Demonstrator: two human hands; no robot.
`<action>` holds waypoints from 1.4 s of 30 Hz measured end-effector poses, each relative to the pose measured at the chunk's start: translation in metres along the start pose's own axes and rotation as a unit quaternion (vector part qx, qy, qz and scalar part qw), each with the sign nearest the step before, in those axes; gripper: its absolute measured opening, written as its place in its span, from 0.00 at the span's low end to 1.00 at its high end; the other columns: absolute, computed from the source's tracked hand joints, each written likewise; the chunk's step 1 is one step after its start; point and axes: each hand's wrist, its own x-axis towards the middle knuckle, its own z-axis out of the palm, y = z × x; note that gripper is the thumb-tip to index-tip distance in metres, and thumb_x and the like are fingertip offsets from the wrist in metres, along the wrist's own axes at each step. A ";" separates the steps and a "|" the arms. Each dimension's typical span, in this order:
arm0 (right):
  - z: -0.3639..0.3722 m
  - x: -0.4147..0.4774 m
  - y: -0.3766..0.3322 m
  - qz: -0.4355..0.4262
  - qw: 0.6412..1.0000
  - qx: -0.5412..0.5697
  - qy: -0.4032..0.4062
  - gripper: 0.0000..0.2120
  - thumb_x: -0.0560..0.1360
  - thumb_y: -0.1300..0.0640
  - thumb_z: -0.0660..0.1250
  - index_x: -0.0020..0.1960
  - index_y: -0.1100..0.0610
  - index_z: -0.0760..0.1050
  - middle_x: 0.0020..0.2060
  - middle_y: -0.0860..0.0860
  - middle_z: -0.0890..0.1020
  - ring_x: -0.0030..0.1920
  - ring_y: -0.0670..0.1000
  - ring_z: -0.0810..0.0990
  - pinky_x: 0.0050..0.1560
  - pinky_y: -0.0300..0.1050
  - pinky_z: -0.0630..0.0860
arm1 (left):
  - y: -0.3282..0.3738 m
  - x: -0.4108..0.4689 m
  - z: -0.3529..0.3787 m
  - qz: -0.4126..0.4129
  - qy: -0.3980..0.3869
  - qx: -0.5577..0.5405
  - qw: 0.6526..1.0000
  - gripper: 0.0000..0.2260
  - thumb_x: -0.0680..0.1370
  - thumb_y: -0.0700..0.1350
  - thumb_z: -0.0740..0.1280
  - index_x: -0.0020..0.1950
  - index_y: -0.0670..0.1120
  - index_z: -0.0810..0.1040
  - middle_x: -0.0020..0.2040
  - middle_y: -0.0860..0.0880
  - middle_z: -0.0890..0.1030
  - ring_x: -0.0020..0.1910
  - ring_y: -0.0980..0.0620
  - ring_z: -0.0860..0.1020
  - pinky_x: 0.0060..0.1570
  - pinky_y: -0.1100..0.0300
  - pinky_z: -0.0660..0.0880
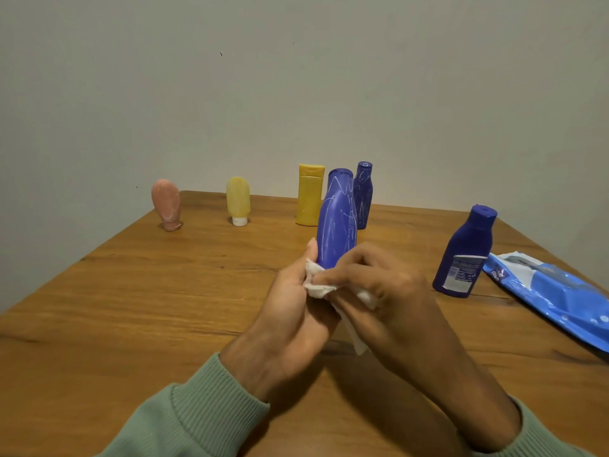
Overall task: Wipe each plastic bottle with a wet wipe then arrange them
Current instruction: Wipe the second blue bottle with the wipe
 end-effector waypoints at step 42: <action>-0.026 0.008 0.015 0.071 0.989 -0.032 0.123 0.11 0.73 0.51 0.68 0.54 0.53 0.79 0.46 0.47 0.81 0.46 0.39 0.78 0.48 0.29 0.74 | -0.016 0.002 -0.006 0.000 -0.079 0.092 0.993 0.18 0.82 0.53 0.56 0.65 0.45 0.76 0.55 0.43 0.84 0.52 0.50 0.83 0.54 0.54 0.78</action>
